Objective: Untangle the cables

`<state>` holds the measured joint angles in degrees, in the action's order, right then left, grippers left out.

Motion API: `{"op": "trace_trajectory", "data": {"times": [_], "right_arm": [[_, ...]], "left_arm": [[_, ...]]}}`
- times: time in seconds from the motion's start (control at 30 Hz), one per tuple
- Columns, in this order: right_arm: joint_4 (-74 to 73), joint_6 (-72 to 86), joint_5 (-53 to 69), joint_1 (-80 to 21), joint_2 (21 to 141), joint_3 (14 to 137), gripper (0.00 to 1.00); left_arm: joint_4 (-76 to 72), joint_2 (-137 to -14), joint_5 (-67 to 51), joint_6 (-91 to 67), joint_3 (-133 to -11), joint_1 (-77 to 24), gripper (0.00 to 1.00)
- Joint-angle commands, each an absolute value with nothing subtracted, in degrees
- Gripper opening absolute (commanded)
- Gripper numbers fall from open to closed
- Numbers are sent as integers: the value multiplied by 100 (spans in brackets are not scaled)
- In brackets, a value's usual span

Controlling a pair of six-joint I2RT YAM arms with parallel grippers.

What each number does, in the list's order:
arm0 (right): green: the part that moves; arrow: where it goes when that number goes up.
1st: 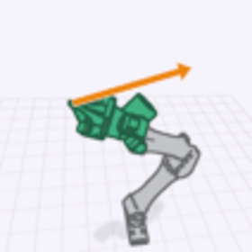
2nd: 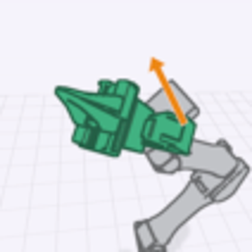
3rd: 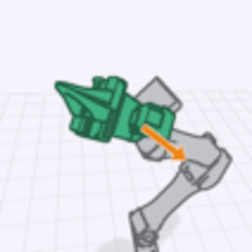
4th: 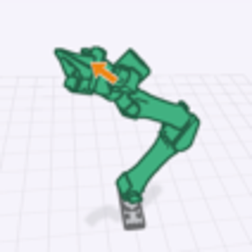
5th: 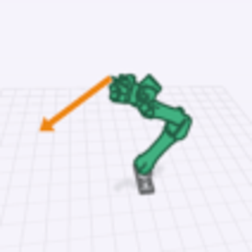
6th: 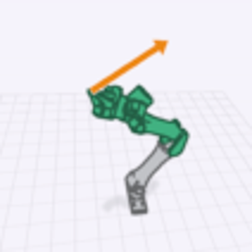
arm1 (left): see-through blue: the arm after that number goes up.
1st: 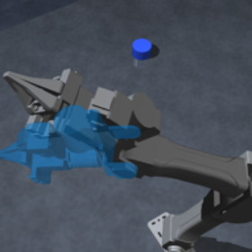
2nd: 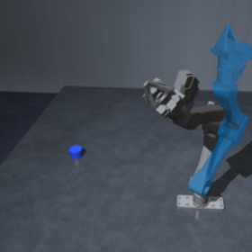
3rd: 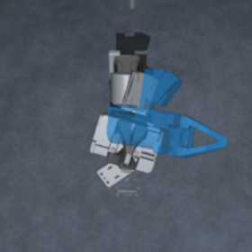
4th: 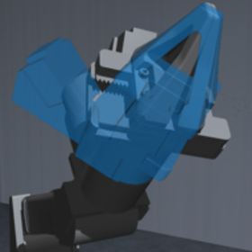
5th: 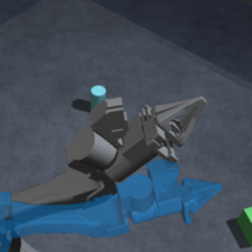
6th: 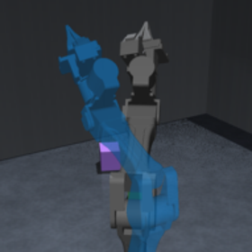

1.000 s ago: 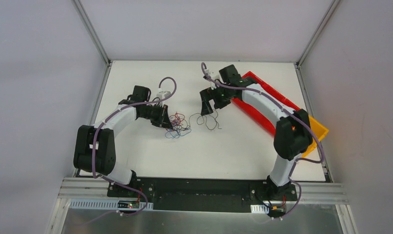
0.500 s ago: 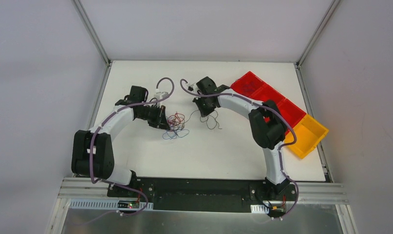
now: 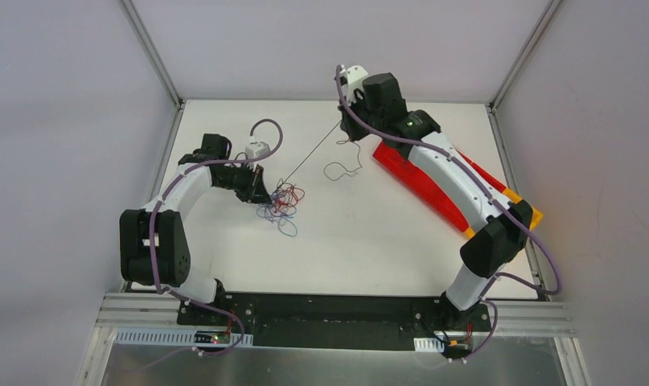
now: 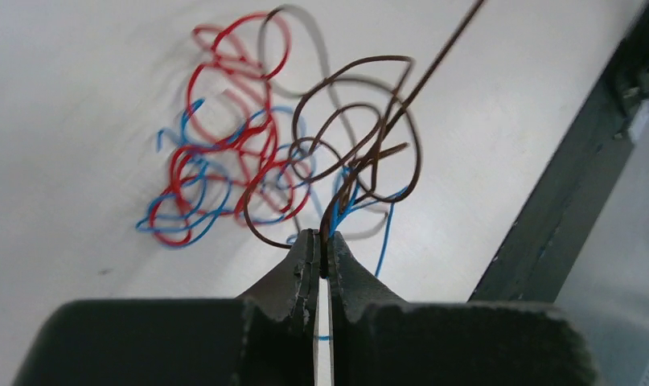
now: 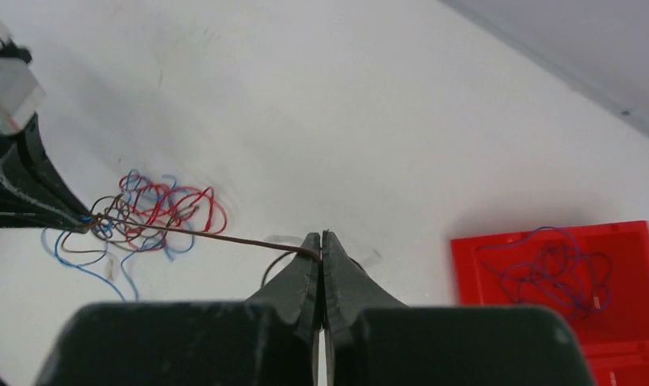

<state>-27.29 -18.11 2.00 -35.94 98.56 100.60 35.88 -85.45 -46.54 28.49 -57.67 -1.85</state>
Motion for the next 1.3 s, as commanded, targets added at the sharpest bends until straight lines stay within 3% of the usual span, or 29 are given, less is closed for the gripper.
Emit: {"op": "trace_trajectory", "data": {"times": [0.0, 0.33, 0.53, 0.93, 1.27], "right_arm": [[-2129, -1642, -963, -2910, 9128, 10951, 0], [-2329, -1226, -598, -2918, 8738, 11479, 0], [-2658, -1363, -489, -2892, 8574, 11777, 0], [-4403, -1403, 240, -1936, 8312, 11832, 0], [-4170, -1072, 1508, -208, 8454, 10715, 0]], "left_arm": [[4804, -9092, -3687, 3305, -5747, 148, 0], [4794, -9222, -3921, 3110, -5915, 280, 32], [4792, -9104, -4098, 2933, -6023, 343, 21], [4789, -9296, -4336, 2727, -6550, 334, 23], [4787, -9456, -4384, 2698, -6645, 337, 23]]}}
